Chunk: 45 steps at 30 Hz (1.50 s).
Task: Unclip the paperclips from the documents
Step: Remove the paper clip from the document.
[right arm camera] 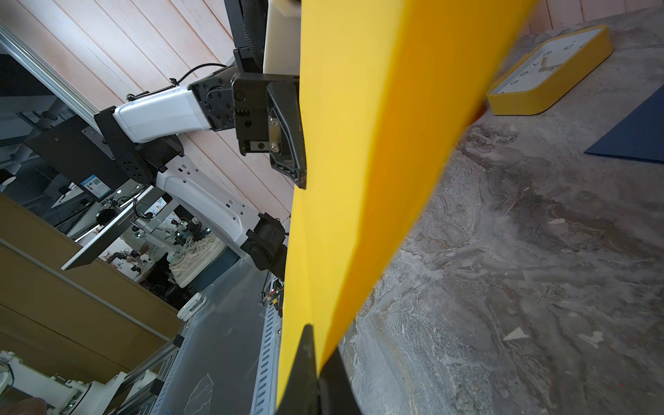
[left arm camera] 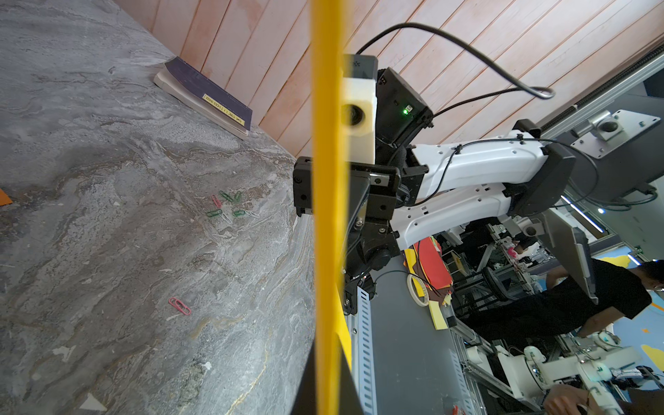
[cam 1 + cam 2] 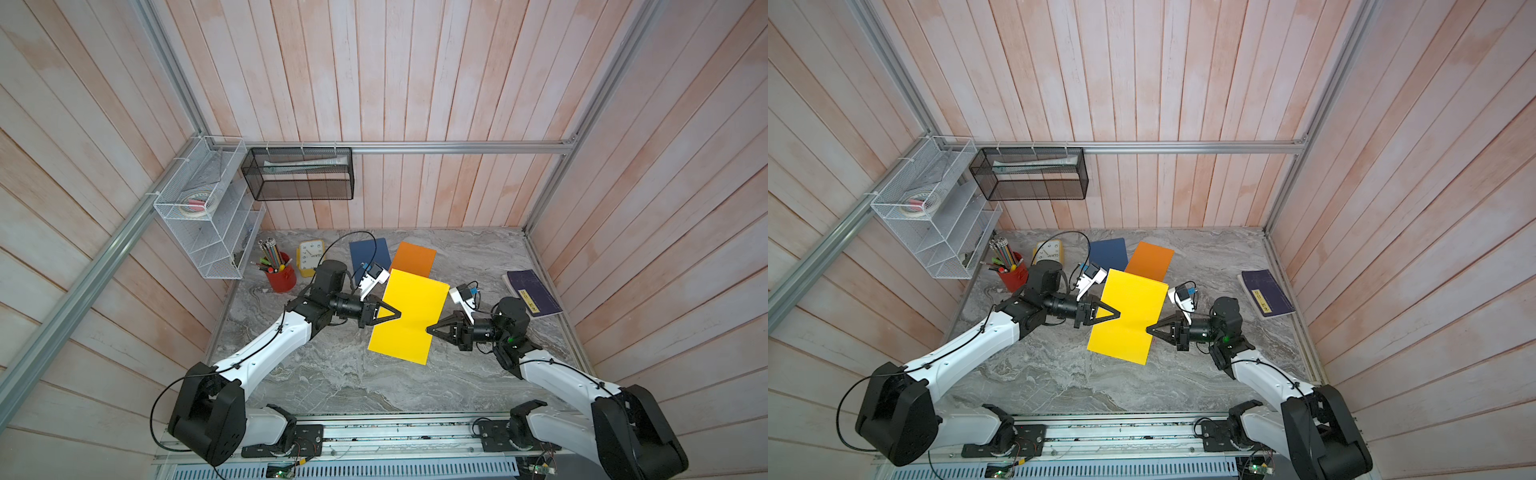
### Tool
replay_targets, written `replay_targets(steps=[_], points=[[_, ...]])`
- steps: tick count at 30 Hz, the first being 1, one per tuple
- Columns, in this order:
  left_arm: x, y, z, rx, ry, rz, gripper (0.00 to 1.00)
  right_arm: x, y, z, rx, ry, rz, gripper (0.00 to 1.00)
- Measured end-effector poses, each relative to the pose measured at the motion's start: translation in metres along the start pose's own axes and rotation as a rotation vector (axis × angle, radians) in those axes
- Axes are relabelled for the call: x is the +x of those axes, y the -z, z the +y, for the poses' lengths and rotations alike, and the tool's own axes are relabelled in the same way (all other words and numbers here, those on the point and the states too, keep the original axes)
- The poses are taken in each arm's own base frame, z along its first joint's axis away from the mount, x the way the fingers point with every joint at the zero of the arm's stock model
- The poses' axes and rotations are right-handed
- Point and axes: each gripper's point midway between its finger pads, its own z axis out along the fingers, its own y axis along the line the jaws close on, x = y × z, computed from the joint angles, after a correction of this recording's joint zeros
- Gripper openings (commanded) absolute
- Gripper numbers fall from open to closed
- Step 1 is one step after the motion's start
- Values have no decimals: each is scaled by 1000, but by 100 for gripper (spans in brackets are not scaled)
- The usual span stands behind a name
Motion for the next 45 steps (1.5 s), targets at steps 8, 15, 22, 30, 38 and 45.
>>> replay_targets(steps=[8,15,22,30,38,45], points=[[1,1,1,-2,4,3,0,1,0,0,1,7,3,6],[1,1,-1,-3,-1,3,0,2,-1,0,-2,9,6,7],[1,5,0,-11,-1,-2,0,2,-1,-1,1,4,8,9],[0,8,3,-20,0,-8,0,5,-1,-3,7,-9,14,9],[1,10,3,-26,3,-6,0,8,0,-6,19,-22,20,9],[0,15,5,-39,3,-11,0,10,1,-11,40,-29,21,9]])
